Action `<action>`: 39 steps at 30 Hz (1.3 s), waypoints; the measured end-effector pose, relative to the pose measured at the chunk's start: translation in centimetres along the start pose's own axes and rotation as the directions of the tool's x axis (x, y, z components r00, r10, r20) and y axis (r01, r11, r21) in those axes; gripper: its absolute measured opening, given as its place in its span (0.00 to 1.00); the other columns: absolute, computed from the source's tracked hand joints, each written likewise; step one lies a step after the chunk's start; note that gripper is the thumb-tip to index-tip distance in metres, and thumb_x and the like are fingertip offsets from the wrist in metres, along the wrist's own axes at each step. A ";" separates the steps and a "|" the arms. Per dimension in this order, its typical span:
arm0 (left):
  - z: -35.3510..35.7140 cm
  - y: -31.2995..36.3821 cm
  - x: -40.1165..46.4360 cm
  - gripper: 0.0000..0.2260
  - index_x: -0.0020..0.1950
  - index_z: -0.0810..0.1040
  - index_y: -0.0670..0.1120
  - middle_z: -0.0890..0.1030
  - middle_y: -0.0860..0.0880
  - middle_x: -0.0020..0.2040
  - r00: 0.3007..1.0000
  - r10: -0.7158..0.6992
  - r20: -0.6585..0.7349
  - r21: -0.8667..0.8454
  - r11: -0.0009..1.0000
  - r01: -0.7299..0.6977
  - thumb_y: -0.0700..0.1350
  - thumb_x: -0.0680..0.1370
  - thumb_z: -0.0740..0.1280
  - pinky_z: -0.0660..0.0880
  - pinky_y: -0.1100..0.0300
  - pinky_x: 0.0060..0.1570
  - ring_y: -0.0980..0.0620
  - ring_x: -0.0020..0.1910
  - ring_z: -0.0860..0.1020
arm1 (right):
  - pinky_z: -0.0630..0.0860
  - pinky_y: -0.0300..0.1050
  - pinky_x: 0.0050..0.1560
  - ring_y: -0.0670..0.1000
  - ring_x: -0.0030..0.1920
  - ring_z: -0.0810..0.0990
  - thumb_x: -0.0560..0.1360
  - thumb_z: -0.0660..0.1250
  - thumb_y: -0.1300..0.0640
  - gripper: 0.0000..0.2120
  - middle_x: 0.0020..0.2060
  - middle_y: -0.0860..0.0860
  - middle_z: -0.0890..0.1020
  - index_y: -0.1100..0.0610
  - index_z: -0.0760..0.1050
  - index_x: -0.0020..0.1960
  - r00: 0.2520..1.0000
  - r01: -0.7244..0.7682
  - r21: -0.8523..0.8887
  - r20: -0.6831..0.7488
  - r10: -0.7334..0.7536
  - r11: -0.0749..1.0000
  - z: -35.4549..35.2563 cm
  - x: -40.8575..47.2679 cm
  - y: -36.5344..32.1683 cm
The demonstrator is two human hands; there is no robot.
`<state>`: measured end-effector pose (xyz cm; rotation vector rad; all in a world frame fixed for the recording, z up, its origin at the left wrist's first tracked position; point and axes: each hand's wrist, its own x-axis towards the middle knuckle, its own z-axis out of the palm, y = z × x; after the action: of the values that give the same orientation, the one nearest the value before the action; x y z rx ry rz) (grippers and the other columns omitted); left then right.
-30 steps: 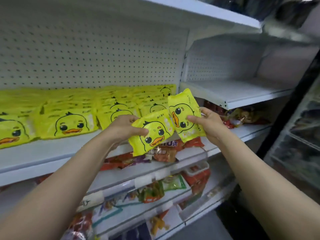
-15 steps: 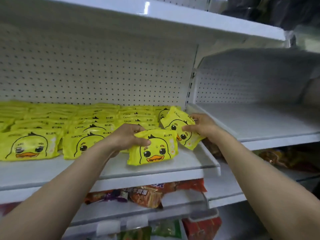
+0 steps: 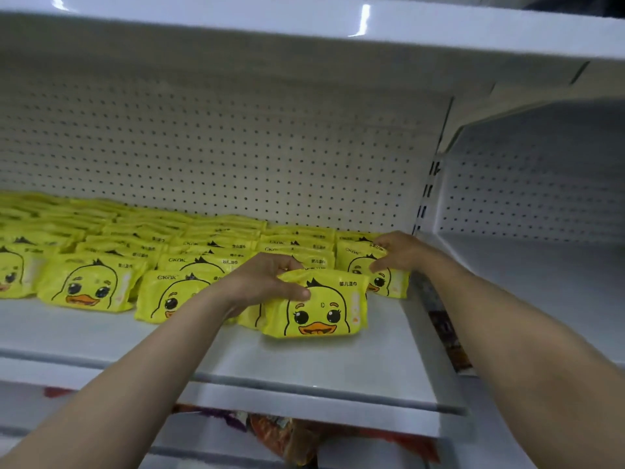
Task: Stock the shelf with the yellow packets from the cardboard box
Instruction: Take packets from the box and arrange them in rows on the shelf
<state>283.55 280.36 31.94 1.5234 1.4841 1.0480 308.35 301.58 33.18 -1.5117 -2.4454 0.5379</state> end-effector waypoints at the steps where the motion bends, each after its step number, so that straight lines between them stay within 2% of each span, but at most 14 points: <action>1: -0.1 -0.1 0.1 0.15 0.49 0.82 0.48 0.83 0.57 0.45 1.000 -0.006 -0.002 0.001 1.000 0.006 0.43 0.66 0.80 0.70 0.61 0.53 0.60 0.51 0.77 | 0.71 0.47 0.66 0.53 0.65 0.75 0.66 0.80 0.49 0.35 0.67 0.53 0.76 0.55 0.73 0.70 1.000 0.015 -0.025 0.012 -0.015 1.000 -0.1 0.5 0.0; 5: -0.9 -0.7 0.7 0.16 0.48 0.83 0.50 0.84 0.52 0.47 1.000 -0.011 0.005 0.005 1.000 0.011 0.47 0.63 0.82 0.70 0.55 0.59 0.53 0.53 0.77 | 0.70 0.45 0.63 0.54 0.65 0.74 0.69 0.78 0.52 0.31 0.65 0.53 0.77 0.56 0.73 0.69 0.998 0.070 -0.061 0.010 -0.069 0.996 -0.3 1.8 -0.4; 10: -1.4 -0.8 1.1 0.11 0.46 0.82 0.49 0.84 0.55 0.48 0.999 0.001 0.038 -0.009 1.000 0.000 0.43 0.67 0.79 0.68 0.61 0.56 0.63 0.54 0.77 | 0.72 0.43 0.53 0.54 0.58 0.77 0.67 0.80 0.52 0.28 0.58 0.52 0.80 0.54 0.77 0.65 0.994 0.106 -0.106 -0.019 -0.109 0.989 0.0 3.2 -0.3; 13: -1.7 -0.8 1.8 0.15 0.48 0.82 0.50 0.82 0.53 0.54 1.000 -0.002 0.014 0.013 1.000 0.002 0.46 0.64 0.80 0.67 0.61 0.59 0.61 0.62 0.74 | 0.74 0.44 0.57 0.52 0.59 0.77 0.66 0.80 0.53 0.30 0.60 0.51 0.80 0.53 0.76 0.66 0.989 0.101 -0.127 -0.098 -0.114 0.987 0.3 3.4 -0.5; 15: -1.8 -0.8 2.2 0.20 0.49 0.82 0.53 0.81 0.52 0.58 1.000 0.001 0.018 0.018 1.000 -0.001 0.51 0.60 0.83 0.66 0.56 0.66 0.57 0.65 0.72 | 0.75 0.46 0.58 0.53 0.58 0.77 0.66 0.79 0.54 0.29 0.60 0.52 0.80 0.52 0.76 0.65 0.986 0.085 -0.130 -0.133 -0.102 0.988 0.6 3.5 -0.6; 17: -1.9 -0.8 2.6 0.21 0.48 0.82 0.54 0.82 0.51 0.58 1.000 0.003 0.027 0.027 1.000 -0.003 0.53 0.59 0.83 0.66 0.53 0.69 0.56 0.67 0.72 | 0.75 0.45 0.56 0.53 0.59 0.77 0.66 0.79 0.54 0.28 0.60 0.52 0.80 0.52 0.76 0.65 0.985 0.078 -0.126 -0.142 -0.095 0.989 0.9 3.8 -0.5; 23: -1.7 -0.3 2.9 0.14 0.48 0.82 0.50 0.83 0.54 0.54 0.998 0.017 0.053 0.021 1.000 -0.019 0.45 0.66 0.80 0.67 0.57 0.62 0.57 0.63 0.74 | 0.75 0.45 0.53 0.53 0.55 0.78 0.67 0.78 0.55 0.23 0.57 0.52 0.80 0.52 0.78 0.61 0.973 0.026 -0.100 -0.224 -0.048 0.995 1.5 3.7 0.0; 26: -1.6 -0.5 3.5 0.16 0.49 0.82 0.51 0.83 0.52 0.53 0.997 0.027 0.066 0.043 0.999 -0.030 0.48 0.64 0.81 0.69 0.51 0.67 0.52 0.64 0.76 | 0.76 0.48 0.55 0.53 0.56 0.78 0.67 0.78 0.55 0.23 0.57 0.52 0.80 0.52 0.77 0.60 0.965 -0.009 -0.072 -0.263 -0.011 0.997 1.7 3.5 0.4; 28: -1.5 -0.2 3.8 0.16 0.48 0.82 0.51 0.84 0.52 0.53 0.996 0.034 0.079 0.050 0.998 -0.038 0.48 0.64 0.81 0.68 0.47 0.68 0.52 0.63 0.76 | 0.75 0.49 0.58 0.54 0.60 0.76 0.67 0.78 0.53 0.27 0.61 0.53 0.78 0.54 0.74 0.64 0.953 -0.008 -0.030 -0.303 -0.001 1.000 1.4 3.4 0.0; 31: -1.1 0.6 4.5 0.15 0.47 0.82 0.50 0.84 0.52 0.52 0.994 0.052 0.099 0.073 0.996 -0.059 0.49 0.64 0.81 0.68 0.45 0.69 0.52 0.62 0.77 | 0.72 0.45 0.59 0.51 0.63 0.74 0.70 0.75 0.45 0.28 0.63 0.50 0.76 0.53 0.73 0.67 0.927 0.075 0.129 -0.374 -0.021 0.989 -0.4 1.9 -2.4; 32: -0.9 1.0 4.8 0.16 0.47 0.82 0.49 0.84 0.52 0.51 0.992 0.067 0.107 0.072 0.995 -0.075 0.49 0.64 0.81 0.68 0.45 0.68 0.51 0.62 0.77 | 0.73 0.45 0.59 0.48 0.61 0.76 0.72 0.74 0.44 0.26 0.62 0.47 0.77 0.52 0.74 0.65 0.947 0.126 0.236 -0.317 -0.046 0.964 -1.3 0.8 -3.5; 34: -0.6 1.7 5.3 0.18 0.47 0.83 0.48 0.84 0.52 0.51 0.991 0.086 0.104 0.071 0.993 -0.093 0.51 0.61 0.82 0.69 0.44 0.67 0.50 0.60 0.78 | 0.77 0.44 0.56 0.45 0.57 0.81 0.73 0.73 0.44 0.20 0.58 0.45 0.82 0.49 0.76 0.62 0.985 0.174 0.418 -0.066 -0.161 0.892 -2.8 -1.9 -5.6; 37: 0.1 2.8 6.2 0.19 0.48 0.82 0.46 0.85 0.46 0.50 0.992 0.089 0.089 0.087 0.991 -0.097 0.49 0.62 0.82 0.74 0.43 0.63 0.48 0.55 0.81 | 0.78 0.42 0.57 0.45 0.55 0.83 0.71 0.76 0.47 0.22 0.55 0.45 0.84 0.47 0.76 0.63 0.940 0.192 0.302 0.218 -0.264 0.934 -3.6 -5.1 -7.0; 39: 0.6 3.2 6.8 0.18 0.48 0.82 0.45 0.85 0.44 0.50 0.994 0.087 0.067 0.085 0.992 -0.092 0.48 0.64 0.81 0.76 0.42 0.59 0.44 0.52 0.82 | 0.77 0.40 0.58 0.44 0.55 0.81 0.67 0.78 0.46 0.28 0.56 0.44 0.82 0.48 0.74 0.64 0.949 0.202 0.128 0.219 -0.227 0.971 -3.4 -6.0 -7.3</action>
<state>285.23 287.06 35.03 1.6834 1.4460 0.9876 306.32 293.92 39.34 -1.1804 -2.6651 0.8243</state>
